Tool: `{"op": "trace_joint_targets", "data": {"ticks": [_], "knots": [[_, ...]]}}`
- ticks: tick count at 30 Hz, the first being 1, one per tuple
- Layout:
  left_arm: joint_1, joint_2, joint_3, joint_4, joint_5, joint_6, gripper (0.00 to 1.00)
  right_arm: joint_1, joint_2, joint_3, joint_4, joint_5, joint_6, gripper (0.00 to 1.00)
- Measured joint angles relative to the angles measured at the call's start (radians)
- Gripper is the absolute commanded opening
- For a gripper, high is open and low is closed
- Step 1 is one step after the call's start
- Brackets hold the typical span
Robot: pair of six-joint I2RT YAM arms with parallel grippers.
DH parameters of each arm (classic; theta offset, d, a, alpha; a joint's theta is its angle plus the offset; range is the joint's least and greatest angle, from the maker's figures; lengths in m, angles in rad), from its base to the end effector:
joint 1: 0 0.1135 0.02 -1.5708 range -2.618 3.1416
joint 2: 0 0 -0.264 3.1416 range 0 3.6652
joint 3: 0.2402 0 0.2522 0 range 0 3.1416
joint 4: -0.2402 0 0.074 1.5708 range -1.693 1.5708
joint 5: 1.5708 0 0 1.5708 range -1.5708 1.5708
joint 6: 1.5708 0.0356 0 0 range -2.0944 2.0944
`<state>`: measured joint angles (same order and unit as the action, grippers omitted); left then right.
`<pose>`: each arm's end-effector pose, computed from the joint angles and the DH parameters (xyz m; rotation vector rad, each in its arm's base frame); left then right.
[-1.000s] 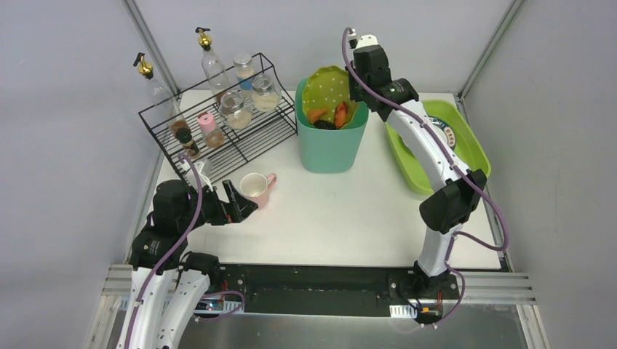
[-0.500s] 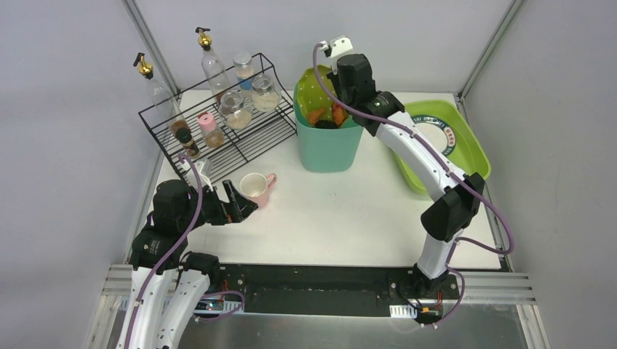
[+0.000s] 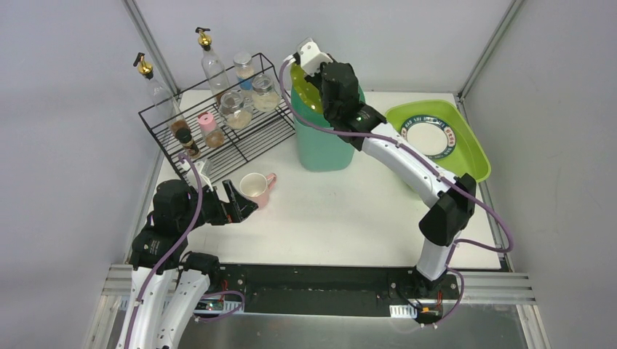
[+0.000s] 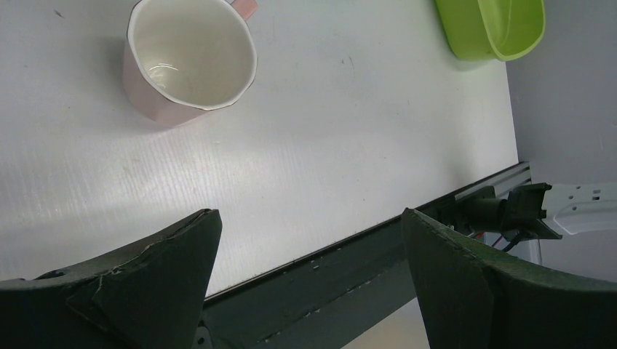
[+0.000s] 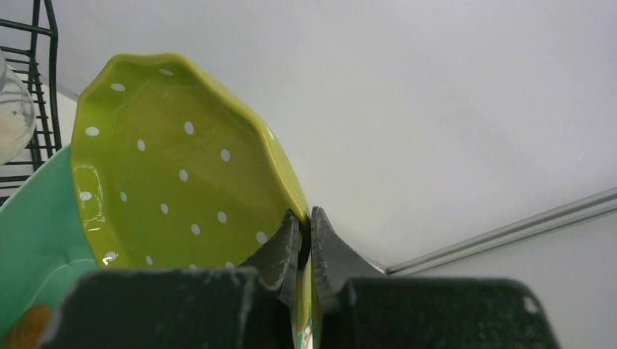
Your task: Clear the kitchen counter
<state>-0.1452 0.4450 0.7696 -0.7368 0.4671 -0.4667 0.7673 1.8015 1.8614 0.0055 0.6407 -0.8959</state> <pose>0.0884 -0.0291 0.3197 -0.0130 2.0376 -0.8534 0.3197 0.2788 0.4518 -0.7296 1.3640 -0.5828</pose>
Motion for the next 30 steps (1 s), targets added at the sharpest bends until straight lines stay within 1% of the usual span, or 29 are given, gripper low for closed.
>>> {"op": "trace_joint_targets", "data": {"ticks": [2, 7, 13, 16, 24, 30], "knots": [[0.000, 0.000, 0.000, 0.000, 0.000, 0.000, 1.00, 0.015, 0.000, -0.025, 0.065, 0.013, -0.062, 0.00], [0.000, 0.000, 0.000, 0.000, 0.000, 0.000, 1.00, 0.030, 0.000, -0.041, 0.123, 0.030, -0.133, 0.00], [0.000, 0.000, 0.000, 0.000, 0.000, 0.000, 1.00, 0.031, 0.000, -0.041, 0.182, 0.049, -0.153, 0.00], [0.000, 0.000, 0.000, 0.000, 0.000, 0.000, 1.00, 0.031, 0.000, -0.037, 0.185, 0.069, -0.150, 0.00], [0.000, 0.000, 0.000, 0.000, 0.000, 0.000, 1.00, 0.027, -0.008, -0.012, 0.154, 0.142, -0.084, 0.00], [0.000, 0.001, 0.000, 0.000, 0.000, 0.000, 1.00, -0.007, -0.079, 0.026, 0.012, 0.182, 0.099, 0.00]]}}
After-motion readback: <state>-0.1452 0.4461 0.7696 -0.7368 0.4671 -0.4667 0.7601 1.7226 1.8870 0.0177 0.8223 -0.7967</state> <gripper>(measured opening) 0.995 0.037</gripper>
